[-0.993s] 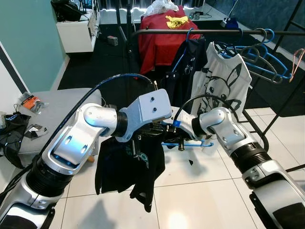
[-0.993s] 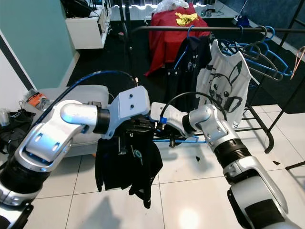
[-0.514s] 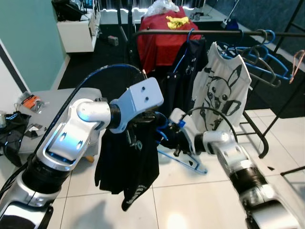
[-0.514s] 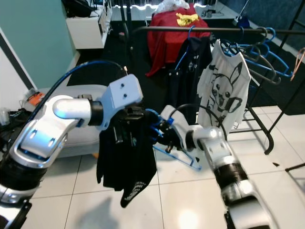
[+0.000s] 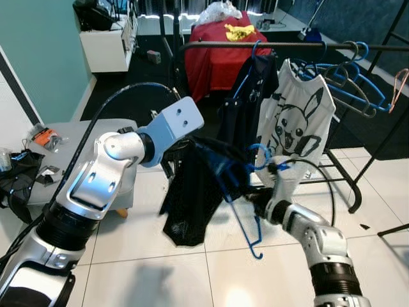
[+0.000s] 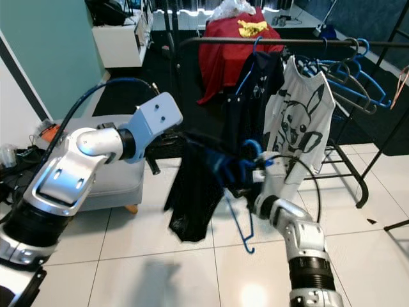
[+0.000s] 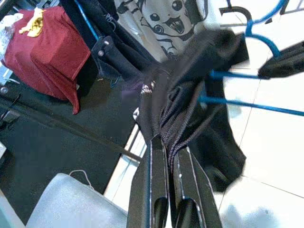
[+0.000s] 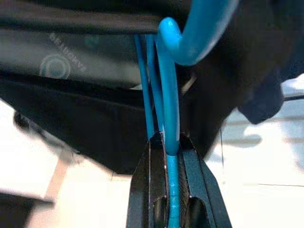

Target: Hang hanger

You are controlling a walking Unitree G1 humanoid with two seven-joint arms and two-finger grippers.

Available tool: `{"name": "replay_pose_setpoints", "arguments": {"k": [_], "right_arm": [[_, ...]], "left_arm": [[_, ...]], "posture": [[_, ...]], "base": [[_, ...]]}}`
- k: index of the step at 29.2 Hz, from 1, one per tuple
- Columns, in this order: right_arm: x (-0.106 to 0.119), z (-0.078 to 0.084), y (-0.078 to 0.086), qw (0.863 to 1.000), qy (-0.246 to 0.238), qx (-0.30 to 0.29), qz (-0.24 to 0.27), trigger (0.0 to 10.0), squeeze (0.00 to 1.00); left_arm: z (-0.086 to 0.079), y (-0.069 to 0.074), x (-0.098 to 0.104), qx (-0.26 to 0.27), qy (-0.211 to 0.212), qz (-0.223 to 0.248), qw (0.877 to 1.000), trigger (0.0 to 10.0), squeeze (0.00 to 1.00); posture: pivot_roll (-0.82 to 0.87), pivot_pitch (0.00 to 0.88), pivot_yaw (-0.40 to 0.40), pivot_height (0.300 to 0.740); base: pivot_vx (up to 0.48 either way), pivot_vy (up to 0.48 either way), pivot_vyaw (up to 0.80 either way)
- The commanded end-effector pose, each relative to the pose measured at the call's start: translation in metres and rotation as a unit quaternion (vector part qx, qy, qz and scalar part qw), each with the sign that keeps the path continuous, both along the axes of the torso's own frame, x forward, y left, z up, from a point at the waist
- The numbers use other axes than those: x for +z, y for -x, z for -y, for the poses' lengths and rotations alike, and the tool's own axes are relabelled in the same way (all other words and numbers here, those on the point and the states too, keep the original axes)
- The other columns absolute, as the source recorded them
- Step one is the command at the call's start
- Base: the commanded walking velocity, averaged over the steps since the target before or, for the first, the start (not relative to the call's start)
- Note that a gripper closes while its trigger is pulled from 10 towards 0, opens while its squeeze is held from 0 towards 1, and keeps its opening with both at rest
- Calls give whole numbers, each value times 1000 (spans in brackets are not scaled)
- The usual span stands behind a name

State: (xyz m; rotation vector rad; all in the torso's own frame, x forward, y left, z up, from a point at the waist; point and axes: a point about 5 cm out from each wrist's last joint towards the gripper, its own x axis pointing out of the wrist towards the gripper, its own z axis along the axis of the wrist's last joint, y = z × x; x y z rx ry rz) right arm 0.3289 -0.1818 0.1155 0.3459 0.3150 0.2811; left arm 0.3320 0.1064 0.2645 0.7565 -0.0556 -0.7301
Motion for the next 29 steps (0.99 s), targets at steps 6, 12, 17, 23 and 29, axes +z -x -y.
{"name": "replay_pose_setpoints", "arguments": {"k": [6,12,17,23,29], "right_arm": [[-2,19,8,989,-28,-142,-11,10000,0],[-2,2,13,995,-10,-97,-19,10000,0],[-16,-39,41,940,248,231,-25,10000,0],[-12,-39,49,883,349,310,48,10000,0],[1,-15,32,920,371,104,72,10000,0]], "left_arm": [[3,-1,9,2,-1,34,999,10000,0],[6,0,8,-8,-1,40,999,10000,0],[11,4,8,-33,-5,40,999,10000,0],[13,6,7,-41,-5,38,998,10000,0],[11,5,8,-38,-3,39,999,10000,0]], "posture": [[-15,53,-14,740],[-12,46,-8,740],[-11,40,-5,740],[-9,30,-5,740],[-7,26,-5,740]], "base": [[0,0,0],[0,0,0],[0,0,0],[0,0,0],[0,0,0]]}}
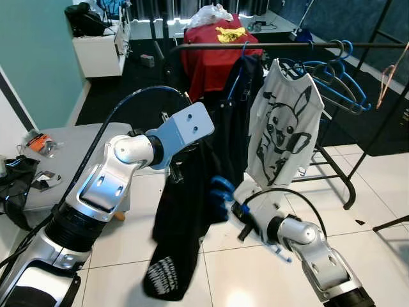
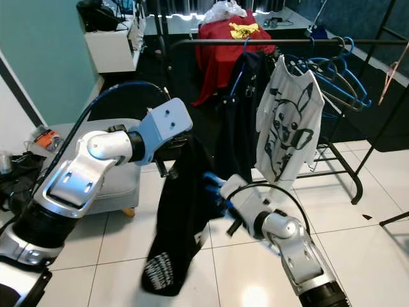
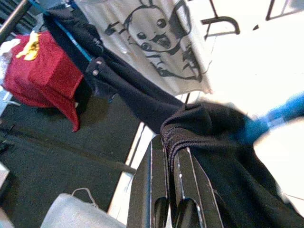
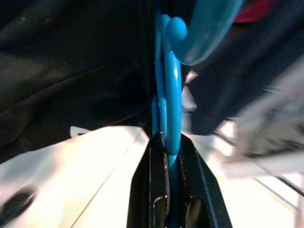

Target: Hang hanger

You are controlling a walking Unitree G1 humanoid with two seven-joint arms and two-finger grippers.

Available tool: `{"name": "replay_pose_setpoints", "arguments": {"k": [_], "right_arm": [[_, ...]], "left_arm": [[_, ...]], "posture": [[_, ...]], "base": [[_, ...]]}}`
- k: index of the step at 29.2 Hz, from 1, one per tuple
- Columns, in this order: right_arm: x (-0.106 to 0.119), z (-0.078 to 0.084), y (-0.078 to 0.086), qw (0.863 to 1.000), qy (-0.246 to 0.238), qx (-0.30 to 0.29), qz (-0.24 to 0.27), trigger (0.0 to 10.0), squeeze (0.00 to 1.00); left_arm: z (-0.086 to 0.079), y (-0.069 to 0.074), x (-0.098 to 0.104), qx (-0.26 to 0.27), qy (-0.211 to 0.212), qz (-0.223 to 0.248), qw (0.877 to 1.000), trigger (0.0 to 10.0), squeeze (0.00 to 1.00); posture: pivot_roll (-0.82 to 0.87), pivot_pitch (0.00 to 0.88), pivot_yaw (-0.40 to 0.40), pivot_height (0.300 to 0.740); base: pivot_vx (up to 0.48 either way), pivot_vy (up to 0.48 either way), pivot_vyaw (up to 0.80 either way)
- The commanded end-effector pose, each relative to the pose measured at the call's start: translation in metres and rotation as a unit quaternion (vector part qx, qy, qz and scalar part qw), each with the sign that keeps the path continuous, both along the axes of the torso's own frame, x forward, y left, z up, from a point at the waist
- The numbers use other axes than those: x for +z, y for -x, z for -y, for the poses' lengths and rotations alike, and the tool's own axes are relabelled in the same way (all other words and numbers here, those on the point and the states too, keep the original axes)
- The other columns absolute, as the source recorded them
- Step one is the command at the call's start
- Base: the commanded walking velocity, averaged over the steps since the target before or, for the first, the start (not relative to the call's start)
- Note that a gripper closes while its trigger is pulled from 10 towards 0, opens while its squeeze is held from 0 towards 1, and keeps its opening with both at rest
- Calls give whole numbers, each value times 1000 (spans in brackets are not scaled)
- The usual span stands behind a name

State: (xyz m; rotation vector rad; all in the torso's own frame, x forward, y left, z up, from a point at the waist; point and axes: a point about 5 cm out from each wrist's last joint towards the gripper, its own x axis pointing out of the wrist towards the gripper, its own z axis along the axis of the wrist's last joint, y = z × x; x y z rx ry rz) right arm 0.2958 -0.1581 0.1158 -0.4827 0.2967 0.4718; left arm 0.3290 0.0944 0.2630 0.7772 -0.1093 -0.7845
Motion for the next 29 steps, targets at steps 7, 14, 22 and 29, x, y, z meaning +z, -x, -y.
{"name": "replay_pose_setpoints", "arguments": {"k": [7,14,22,29], "right_arm": [[8,6,13,977,-141,-161,12,10000,0],[4,14,29,988,-61,-135,47,10000,0],[33,0,45,981,2,77,178,10000,0],[32,1,60,982,-19,62,175,10000,0]], "left_arm": [[-2,2,8,-5,-7,18,1000,10000,0],[-1,1,3,-8,-22,12,1000,10000,0],[-5,3,-2,-4,-23,-1,1000,10000,0],[-8,5,-4,1,-19,-6,1000,10000,0]], "posture": [[-8,34,6,740],[-15,47,21,740],[-13,54,19,740],[-16,61,15,740]], "base": [[0,0,0],[0,0,0],[0,0,0],[0,0,0]]}}
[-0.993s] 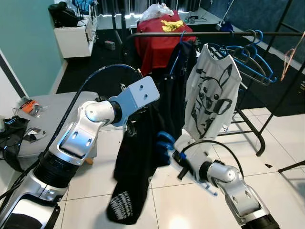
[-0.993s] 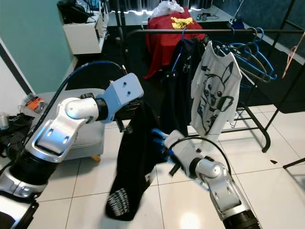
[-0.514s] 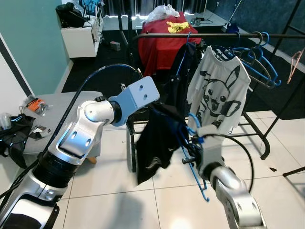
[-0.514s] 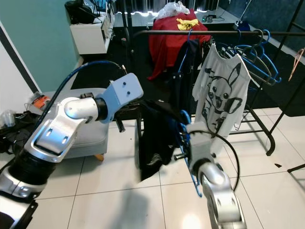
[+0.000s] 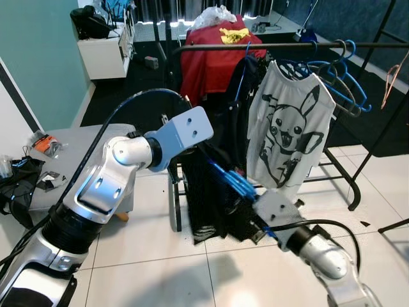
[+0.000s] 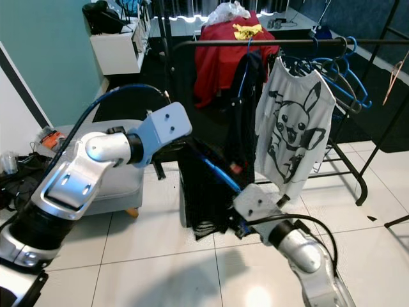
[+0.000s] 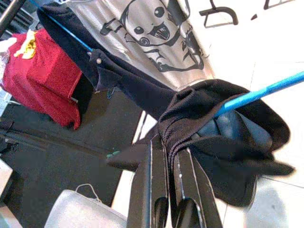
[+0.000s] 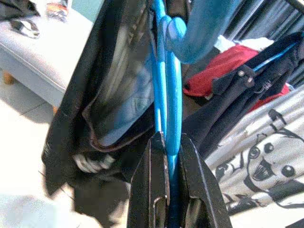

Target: Hang hanger

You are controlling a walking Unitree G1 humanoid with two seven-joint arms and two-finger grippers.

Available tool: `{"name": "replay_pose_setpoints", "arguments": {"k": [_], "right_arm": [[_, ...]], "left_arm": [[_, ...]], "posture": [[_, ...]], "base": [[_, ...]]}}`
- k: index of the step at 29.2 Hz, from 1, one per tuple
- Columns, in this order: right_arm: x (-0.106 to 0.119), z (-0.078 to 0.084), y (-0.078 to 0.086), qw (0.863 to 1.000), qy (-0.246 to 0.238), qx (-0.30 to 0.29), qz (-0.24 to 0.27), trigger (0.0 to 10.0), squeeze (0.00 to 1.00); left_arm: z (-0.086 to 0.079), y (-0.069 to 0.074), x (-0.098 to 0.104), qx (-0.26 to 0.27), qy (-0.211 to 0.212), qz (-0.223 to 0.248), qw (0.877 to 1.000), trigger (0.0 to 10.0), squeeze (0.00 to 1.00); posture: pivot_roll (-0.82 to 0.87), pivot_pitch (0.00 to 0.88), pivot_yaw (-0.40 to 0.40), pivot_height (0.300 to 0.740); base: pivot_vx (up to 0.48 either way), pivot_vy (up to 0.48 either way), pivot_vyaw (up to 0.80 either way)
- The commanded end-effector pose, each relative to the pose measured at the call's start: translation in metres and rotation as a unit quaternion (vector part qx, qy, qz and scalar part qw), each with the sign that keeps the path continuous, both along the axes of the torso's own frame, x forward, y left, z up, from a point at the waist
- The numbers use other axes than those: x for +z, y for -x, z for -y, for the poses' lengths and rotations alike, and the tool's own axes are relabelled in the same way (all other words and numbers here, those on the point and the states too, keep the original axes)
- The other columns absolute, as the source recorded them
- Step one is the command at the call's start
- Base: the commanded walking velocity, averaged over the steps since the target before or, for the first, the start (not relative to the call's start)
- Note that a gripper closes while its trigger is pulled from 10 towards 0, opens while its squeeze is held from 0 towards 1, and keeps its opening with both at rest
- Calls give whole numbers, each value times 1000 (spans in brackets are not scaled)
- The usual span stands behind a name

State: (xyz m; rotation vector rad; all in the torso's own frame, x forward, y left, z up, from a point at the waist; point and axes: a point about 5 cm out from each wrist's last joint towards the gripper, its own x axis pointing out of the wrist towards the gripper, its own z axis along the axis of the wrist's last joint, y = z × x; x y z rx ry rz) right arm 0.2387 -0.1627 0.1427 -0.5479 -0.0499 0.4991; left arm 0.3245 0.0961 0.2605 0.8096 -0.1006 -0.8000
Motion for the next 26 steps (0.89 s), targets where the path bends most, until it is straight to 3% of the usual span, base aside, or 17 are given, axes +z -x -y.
{"name": "replay_pose_setpoints", "arguments": {"k": [1,7,8,10,11,12,13,14,15,22,26], "right_arm": [[5,-3,3,1000,-7,6,13,10000,0],[-17,3,15,997,-27,-60,-33,10000,0],[-30,6,18,992,-45,-74,-89,10000,0],[-30,6,18,992,-45,-74,-89,10000,0],[-41,10,22,983,-70,-97,-139,10000,0],[-41,10,22,983,-70,-97,-139,10000,0],[-54,18,25,973,-71,-120,-186,10000,0],[-54,18,25,973,-71,-120,-186,10000,0],[-63,24,28,964,-58,-126,-228,10000,0],[-64,38,32,969,-58,-134,-199,10000,0],[-75,43,45,961,-61,-161,-216,10000,0]], "left_arm": [[-6,1,-1,7,-2,-6,1000,10000,0],[-6,2,-3,6,0,-12,1000,10000,0],[-6,2,-2,4,-2,-12,1000,10000,0],[-6,2,-2,4,-2,-12,1000,10000,0],[-6,2,-3,2,-3,-14,1000,10000,0],[-6,2,-3,2,-3,-14,1000,10000,0],[-5,2,-4,-3,-9,-16,1000,10000,0],[-5,2,-4,-3,-9,-16,1000,10000,0],[-4,3,-4,-5,-12,-18,1000,10000,0],[-4,3,-5,-6,-13,-21,1000,10000,0],[-5,4,-5,-6,-15,-24,1000,10000,0]], "posture": [[-16,61,15,740],[-16,65,20,740],[-18,67,22,740],[-18,67,22,740],[-19,68,27,740],[-19,68,27,740],[-21,69,30,740],[-21,69,30,740],[-21,70,32,740],[-19,72,28,740],[-19,74,27,740]], "base": [[0,0,0],[0,0,0],[0,0,0],[0,0,0],[0,0,0],[0,0,0],[0,0,0],[0,0,0],[0,0,0],[0,0,0],[0,0,0]]}}
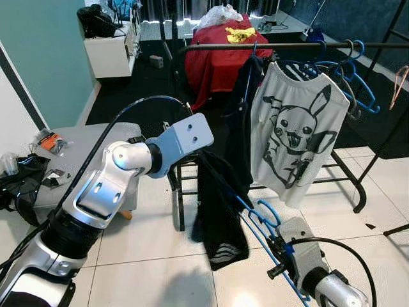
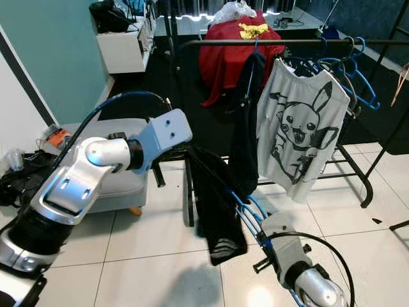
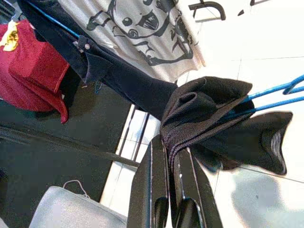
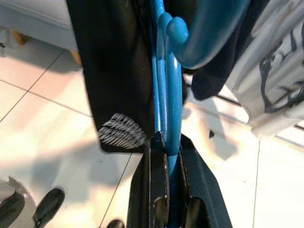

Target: Hang hanger

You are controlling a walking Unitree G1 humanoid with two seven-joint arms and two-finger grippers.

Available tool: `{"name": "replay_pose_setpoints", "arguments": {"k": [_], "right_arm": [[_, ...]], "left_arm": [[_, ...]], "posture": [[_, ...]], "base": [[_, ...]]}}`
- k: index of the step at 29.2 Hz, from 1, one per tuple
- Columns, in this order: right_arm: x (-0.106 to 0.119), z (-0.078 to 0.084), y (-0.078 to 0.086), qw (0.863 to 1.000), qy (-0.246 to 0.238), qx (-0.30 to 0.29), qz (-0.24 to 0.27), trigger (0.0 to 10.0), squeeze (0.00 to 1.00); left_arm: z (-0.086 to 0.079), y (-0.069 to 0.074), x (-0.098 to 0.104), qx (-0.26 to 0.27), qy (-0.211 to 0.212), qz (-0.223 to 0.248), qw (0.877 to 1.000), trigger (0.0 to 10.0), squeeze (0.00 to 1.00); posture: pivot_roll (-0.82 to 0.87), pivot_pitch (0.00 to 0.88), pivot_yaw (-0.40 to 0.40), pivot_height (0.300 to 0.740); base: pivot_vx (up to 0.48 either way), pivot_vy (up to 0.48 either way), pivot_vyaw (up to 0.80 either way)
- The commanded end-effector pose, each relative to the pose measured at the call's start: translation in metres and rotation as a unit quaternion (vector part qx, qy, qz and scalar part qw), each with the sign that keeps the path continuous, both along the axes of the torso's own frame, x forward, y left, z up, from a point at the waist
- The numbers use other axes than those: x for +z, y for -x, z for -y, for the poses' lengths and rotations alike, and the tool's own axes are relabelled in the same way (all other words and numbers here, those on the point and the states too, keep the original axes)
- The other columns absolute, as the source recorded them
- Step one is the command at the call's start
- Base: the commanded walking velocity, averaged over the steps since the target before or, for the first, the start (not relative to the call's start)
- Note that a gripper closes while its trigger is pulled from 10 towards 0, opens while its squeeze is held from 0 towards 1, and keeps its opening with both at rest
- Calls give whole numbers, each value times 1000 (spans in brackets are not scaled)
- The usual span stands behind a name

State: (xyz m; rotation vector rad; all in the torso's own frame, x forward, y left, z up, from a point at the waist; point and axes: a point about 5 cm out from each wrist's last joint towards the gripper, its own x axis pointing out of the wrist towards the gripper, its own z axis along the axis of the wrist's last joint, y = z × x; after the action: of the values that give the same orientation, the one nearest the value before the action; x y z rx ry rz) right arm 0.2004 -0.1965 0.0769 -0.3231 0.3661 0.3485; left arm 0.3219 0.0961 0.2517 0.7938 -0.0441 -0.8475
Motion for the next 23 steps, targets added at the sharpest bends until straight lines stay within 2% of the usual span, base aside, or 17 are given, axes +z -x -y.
{"name": "replay_pose_setpoints", "arguments": {"k": [1,2,4,5,7,8,10,11,13,14,16,20,21,23], "right_arm": [[-9,9,7,999,3,-35,-21,10000,0],[-9,9,7,999,3,-35,-21,10000,0],[-13,18,7,994,1,-113,12,10000,0],[-13,18,7,994,1,-113,12,10000,0],[-8,27,4,982,-4,-173,70,10000,0],[-8,27,4,982,-4,-173,70,10000,0],[4,28,8,975,5,-190,118,10000,0],[4,28,8,975,5,-190,118,10000,0],[21,28,15,964,16,-201,171,10000,0],[21,28,15,964,16,-201,171,10000,0],[35,25,15,959,12,-196,205,10000,0],[40,20,14,961,6,-178,211,10000,0],[37,9,12,971,-15,-145,188,10000,0],[45,-4,7,972,1,-97,212,10000,0]], "left_arm": [[-5,2,4,4,-8,9,1000,10000,0],[-5,2,4,4,-8,9,1000,10000,0],[-5,3,3,2,-11,5,1000,10000,0],[-5,3,3,2,-11,5,1000,10000,0],[-3,4,2,-4,-13,2,1000,10000,0],[-3,4,2,-4,-13,2,1000,10000,0],[-2,5,2,-9,-15,1,1000,10000,0],[-2,5,2,-9,-15,1,1000,10000,0],[-2,5,4,-10,-15,3,1000,10000,0],[-2,5,4,-10,-15,3,1000,10000,0],[-2,5,4,-10,-15,5,1000,10000,0],[-3,5,4,-9,-17,5,1000,10000,0],[-3,5,3,-10,-19,5,1000,10000,0],[-1,6,2,-13,-21,4,1000,10000,0]], "posture": [[-19,74,27,740],[-19,74,27,740],[-21,74,28,740],[-21,74,28,740],[-25,71,32,740],[-25,71,32,740],[-24,68,30,740],[-24,68,30,740],[-21,65,28,740],[-21,65,28,740],[-22,59,27,740],[-22,58,27,740],[-23,54,28,740],[-23,49,24,740]], "base": [[0,0,0],[0,0,0],[0,0,0],[0,0,0],[0,0,0],[0,0,0],[0,0,0],[0,0,0],[0,0,0],[0,0,0],[0,0,0],[0,0,0],[0,0,0],[0,0,0]]}}
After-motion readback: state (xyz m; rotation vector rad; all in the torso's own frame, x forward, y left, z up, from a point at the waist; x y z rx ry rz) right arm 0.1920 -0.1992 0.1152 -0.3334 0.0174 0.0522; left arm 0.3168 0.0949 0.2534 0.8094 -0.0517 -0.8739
